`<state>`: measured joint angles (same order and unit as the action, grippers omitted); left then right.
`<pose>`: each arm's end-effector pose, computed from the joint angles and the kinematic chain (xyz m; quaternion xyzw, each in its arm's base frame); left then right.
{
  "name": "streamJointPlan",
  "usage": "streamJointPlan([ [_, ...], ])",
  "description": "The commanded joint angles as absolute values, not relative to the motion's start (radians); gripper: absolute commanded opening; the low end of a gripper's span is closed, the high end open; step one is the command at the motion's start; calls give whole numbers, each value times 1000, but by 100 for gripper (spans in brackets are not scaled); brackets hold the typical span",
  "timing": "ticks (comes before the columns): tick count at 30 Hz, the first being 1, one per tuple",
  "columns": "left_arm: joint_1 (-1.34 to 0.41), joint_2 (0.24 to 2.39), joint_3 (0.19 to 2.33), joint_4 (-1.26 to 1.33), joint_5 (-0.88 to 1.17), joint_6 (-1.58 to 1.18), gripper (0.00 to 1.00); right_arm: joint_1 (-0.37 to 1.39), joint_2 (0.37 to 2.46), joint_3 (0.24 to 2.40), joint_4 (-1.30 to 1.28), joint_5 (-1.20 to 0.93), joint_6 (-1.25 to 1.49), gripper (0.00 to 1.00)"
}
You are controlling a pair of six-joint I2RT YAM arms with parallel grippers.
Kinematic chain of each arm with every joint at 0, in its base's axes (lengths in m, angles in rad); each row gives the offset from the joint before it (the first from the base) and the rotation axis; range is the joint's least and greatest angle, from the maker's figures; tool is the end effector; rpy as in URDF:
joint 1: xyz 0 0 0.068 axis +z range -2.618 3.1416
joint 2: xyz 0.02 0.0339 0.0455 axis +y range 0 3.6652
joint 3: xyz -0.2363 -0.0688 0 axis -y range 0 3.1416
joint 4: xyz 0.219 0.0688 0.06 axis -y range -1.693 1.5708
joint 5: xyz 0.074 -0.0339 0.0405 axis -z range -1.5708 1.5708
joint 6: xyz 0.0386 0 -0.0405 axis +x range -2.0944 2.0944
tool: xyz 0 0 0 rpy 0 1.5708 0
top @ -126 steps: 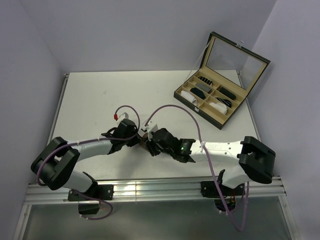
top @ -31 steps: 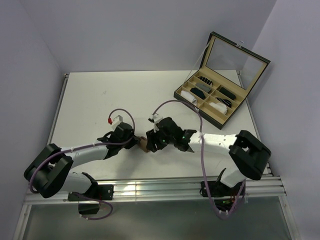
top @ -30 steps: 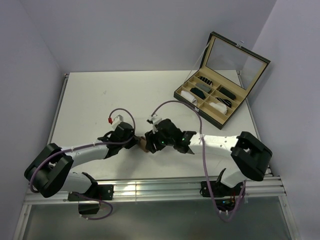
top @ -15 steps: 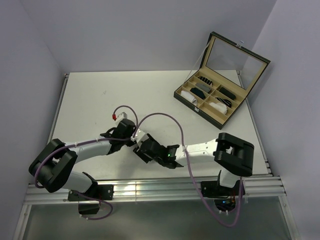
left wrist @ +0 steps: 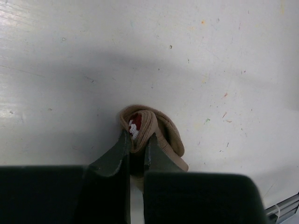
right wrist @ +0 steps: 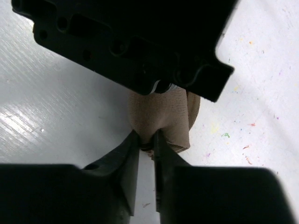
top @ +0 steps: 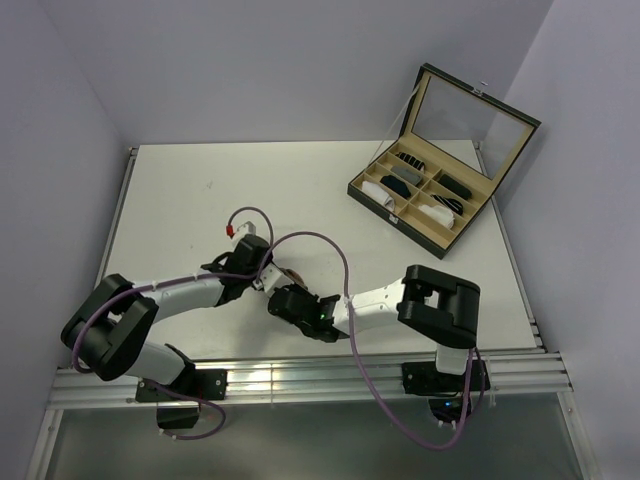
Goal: Roll the socks
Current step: Roll the sock at the center of the board.
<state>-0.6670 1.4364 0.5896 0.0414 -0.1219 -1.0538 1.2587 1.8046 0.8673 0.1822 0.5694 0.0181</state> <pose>0.2042 -0.1548 0.1424 -0.2003 0.9043 -0.2457 0.2859 0.1212 0.3080 0.1294 -0.4215 0.7816 0.0198 0.4593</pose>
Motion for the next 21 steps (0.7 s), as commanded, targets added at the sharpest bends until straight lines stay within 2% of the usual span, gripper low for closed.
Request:
streamJointPlan([
  [1,-681,1474,584,-44,-60,-999,0,1249,1848,904,164,535,29,16],
  [4,-683,1468,588,-46,-60,-994,1,1229,1821,887,143,467,58,0],
  [7,-681,1445,581,-41,-80,-999,10,1197,1773,864,117,342,103,0],
  [8,-683,1428,572,-31,-92,-1006,21,1174,1754,853,111,271,130,0],
  [11,-683,1398,558,-18,-110,-1023,36,1137,1730,832,92,180,181,0],
  [12,-681,1393,555,-17,-115,-1028,46,1112,1714,824,95,155,192,0],
  [18,-683,1350,525,18,-141,-1072,64,1017,1684,796,107,-76,264,0],
  [21,-681,1333,506,38,-152,-1098,67,962,1690,790,127,-178,301,0],
])
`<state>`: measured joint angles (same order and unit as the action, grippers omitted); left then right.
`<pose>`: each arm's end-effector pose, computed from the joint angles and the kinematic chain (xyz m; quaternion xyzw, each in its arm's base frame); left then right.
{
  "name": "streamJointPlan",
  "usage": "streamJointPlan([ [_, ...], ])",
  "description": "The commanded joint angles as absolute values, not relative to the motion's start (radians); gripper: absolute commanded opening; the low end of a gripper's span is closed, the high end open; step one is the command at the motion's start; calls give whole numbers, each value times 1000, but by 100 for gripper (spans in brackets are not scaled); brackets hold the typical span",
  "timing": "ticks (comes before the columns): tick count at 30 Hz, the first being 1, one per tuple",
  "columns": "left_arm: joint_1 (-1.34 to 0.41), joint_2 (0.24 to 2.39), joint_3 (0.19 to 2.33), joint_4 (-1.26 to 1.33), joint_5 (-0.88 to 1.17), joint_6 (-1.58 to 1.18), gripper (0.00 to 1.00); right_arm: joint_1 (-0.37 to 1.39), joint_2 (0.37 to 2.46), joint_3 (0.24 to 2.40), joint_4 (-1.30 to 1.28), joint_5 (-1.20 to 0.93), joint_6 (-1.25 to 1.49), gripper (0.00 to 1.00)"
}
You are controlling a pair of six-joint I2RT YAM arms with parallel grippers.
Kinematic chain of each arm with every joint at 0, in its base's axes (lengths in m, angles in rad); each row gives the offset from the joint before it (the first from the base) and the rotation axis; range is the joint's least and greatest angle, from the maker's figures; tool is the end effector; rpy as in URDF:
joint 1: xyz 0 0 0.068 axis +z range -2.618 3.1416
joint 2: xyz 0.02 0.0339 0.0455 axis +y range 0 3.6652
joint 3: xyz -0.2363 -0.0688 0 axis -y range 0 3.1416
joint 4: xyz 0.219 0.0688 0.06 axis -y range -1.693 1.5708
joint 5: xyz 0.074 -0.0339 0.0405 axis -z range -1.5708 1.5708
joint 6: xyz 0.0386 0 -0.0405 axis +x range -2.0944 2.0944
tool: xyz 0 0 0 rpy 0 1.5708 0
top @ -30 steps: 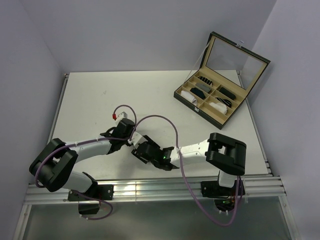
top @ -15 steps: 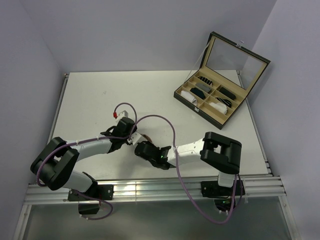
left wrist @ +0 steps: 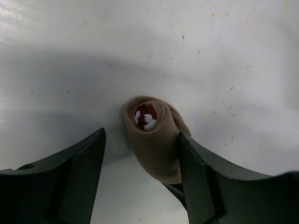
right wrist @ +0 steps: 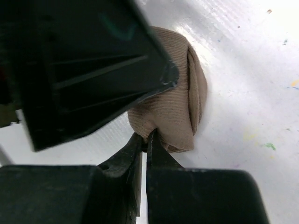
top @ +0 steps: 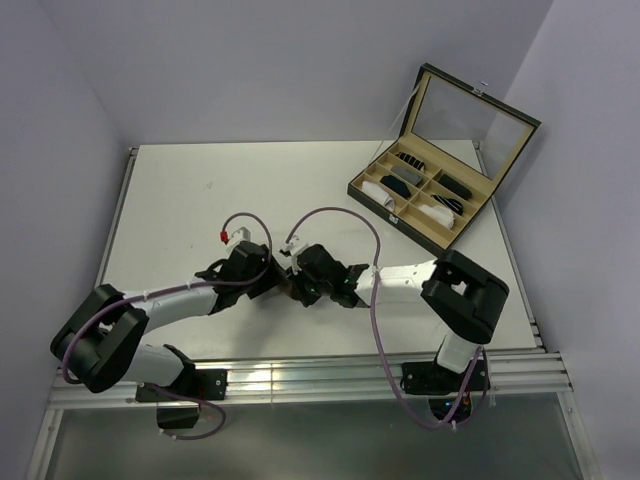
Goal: Roll the socks
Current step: Roll the sock at the center of the board.
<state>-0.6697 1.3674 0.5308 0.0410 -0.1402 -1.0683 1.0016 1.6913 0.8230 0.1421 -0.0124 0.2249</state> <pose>0.1931 -0.1460 0.1424 -0.2088 0.9000 -0.2461 0.2929 0.1720 0.2697 0.1449 -0.3477 0.8432 0.2405 0.3319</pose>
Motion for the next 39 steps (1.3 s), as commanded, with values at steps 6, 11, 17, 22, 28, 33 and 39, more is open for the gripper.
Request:
streamJointPlan([
  [6,-683,1284,456,89,-184,-1161,72,876,1744,792,172,-368,390,0],
  [11,-683,1255,428,126,-207,-1195,74,818,1799,779,241,-512,477,0],
  [17,-681,1295,440,129,-221,-1204,71,764,1845,773,304,-623,538,0],
  [22,-683,1307,428,159,-236,-1223,70,727,1879,759,345,-686,577,0],
  [28,-683,1318,429,183,-261,-1238,69,698,1924,742,403,-735,632,0],
  [33,-683,1344,439,198,-253,-1238,69,661,1973,726,465,-785,693,0],
  [39,-683,1397,454,225,-227,-1243,66,624,2019,713,514,-831,750,0],
])
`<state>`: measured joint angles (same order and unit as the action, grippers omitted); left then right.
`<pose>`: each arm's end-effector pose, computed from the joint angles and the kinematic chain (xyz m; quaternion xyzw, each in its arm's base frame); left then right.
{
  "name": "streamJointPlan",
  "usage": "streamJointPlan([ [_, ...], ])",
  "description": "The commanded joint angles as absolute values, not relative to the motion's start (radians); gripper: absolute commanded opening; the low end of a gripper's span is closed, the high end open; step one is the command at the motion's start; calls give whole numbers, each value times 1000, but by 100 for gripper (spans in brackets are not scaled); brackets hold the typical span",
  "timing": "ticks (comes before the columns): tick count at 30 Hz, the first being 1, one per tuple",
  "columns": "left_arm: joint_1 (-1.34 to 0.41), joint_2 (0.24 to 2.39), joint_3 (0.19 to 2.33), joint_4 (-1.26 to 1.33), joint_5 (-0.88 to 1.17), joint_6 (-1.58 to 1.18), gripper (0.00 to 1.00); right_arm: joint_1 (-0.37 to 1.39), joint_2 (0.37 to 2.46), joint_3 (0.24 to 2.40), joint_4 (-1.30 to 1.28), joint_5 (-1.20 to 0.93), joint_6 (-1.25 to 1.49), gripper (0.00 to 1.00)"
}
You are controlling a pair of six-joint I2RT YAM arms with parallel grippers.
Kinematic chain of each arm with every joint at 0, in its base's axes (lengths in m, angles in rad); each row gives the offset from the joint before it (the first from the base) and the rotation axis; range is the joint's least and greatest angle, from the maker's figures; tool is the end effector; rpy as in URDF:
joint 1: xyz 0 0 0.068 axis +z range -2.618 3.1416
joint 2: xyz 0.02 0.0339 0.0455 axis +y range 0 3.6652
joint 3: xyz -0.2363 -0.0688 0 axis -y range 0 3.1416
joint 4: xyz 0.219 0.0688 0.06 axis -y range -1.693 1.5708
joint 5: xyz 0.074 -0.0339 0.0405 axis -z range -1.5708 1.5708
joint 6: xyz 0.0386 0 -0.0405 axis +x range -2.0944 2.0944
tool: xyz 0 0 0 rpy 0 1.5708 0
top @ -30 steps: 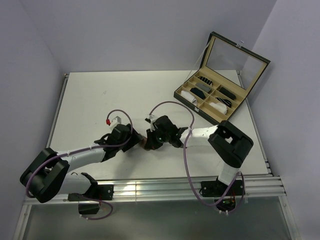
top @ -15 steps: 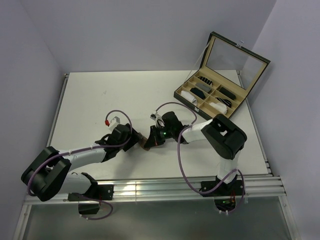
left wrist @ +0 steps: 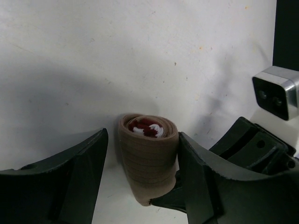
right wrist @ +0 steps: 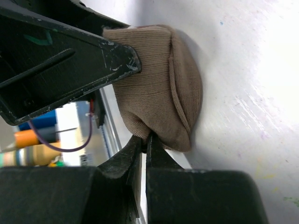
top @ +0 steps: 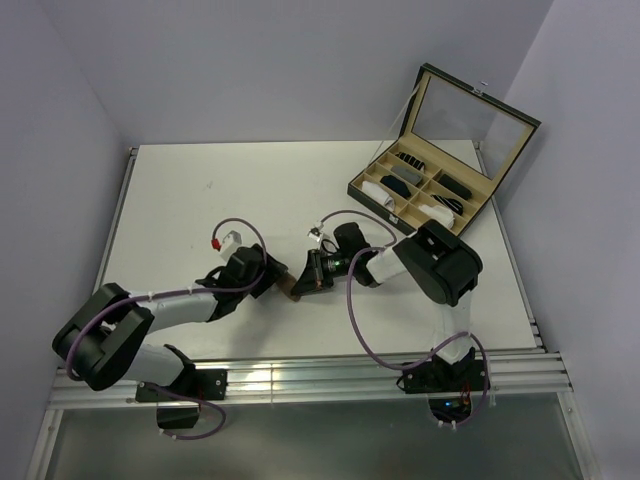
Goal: Roll the socks
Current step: Roll the sock at the center of the board.
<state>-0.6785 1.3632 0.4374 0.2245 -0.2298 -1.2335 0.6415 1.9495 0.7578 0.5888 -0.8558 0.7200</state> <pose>0.1894 -0.1414 0.1338 -0.2933 0.8533 -0.2818 0.3263 0.2437 0.2184 0.0955 -0.1613 0.8123 0.5519 0.0978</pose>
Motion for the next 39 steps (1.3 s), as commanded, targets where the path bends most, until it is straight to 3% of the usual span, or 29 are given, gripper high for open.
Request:
streamJointPlan([
  [1,-683,1408,456,230,-224,-1243,66,620,2023,712,517,-837,758,0],
  [7,-681,1428,462,241,-212,-1243,61,591,2057,715,515,-853,784,0],
  [13,-690,1465,469,247,-196,-1243,49,568,2082,718,540,-871,821,0],
  [22,-706,1482,488,226,-193,-1229,12,563,1981,733,379,-769,706,1],
  [25,-706,1477,503,192,-195,-1215,1,566,1892,724,332,-701,651,12],
  [29,-706,1480,535,134,-193,-1186,0,581,1754,718,214,-560,551,33],
  [39,-707,1503,640,-29,-193,-1106,0,761,1425,706,98,-56,285,59],
])
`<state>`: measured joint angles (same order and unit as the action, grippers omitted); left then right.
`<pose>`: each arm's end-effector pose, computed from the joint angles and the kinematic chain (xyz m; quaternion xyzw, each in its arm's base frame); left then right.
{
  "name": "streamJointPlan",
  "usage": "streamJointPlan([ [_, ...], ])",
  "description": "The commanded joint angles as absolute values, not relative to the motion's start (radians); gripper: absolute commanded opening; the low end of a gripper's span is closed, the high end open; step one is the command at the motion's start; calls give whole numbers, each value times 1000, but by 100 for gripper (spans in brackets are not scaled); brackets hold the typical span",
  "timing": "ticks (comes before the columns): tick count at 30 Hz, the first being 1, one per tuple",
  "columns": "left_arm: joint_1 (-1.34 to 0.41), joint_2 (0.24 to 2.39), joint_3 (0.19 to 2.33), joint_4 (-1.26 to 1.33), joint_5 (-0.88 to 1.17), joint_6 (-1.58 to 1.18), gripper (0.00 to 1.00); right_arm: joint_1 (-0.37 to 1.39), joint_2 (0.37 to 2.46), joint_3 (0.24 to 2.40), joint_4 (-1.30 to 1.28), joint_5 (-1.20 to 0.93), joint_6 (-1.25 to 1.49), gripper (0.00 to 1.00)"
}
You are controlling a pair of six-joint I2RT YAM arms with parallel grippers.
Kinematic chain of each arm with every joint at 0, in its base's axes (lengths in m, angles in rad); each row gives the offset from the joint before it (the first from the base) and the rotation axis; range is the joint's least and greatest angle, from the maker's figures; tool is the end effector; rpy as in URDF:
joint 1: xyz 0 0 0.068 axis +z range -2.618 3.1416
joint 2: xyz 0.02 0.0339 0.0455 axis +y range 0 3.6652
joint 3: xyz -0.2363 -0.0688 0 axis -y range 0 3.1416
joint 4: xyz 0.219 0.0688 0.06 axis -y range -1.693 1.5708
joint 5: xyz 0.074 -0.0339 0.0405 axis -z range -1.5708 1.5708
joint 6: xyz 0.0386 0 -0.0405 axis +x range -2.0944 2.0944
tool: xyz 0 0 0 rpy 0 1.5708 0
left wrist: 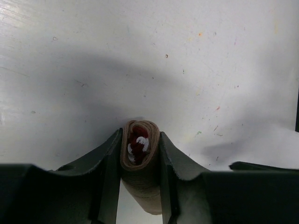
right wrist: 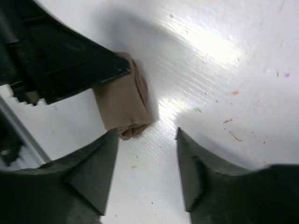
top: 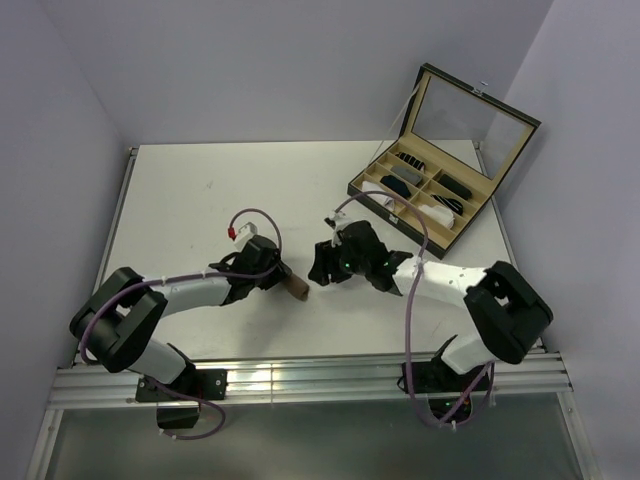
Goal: Roll the socks
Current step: Roll the sock at the center of the board, then pick up the sock at the center of the board.
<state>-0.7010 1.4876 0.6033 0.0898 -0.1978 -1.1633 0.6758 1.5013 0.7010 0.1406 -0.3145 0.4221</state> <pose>0.2066 -0.1644 0.1378 -0.2474 0.8880 -0.2479 0.2979 0.2162 0.1886 0.1660 -0.1806 0.8711 0.3467 0.2973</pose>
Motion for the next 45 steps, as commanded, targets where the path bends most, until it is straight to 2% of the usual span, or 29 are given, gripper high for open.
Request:
streamJointPlan([
  [1,-707,1508,644,-37,-193,-1101,0,793,1417,709,101,-17,266,64],
  [6,-709,1526,676,-80,-180,-1083,0,980,1431,739,137,208,175,68],
  [15,-707,1557,707,-107,-150,-1065,0,1160,1569,820,189,390,77,69],
  [27,-707,1568,721,-114,-129,-1052,0,1193,1775,903,179,457,64,70],
  [38,-706,1589,719,-101,-101,-1049,0,1167,1775,799,276,403,160,67],
  [45,-706,1618,736,-95,-60,-1043,0,1155,1838,822,293,400,152,66],
])
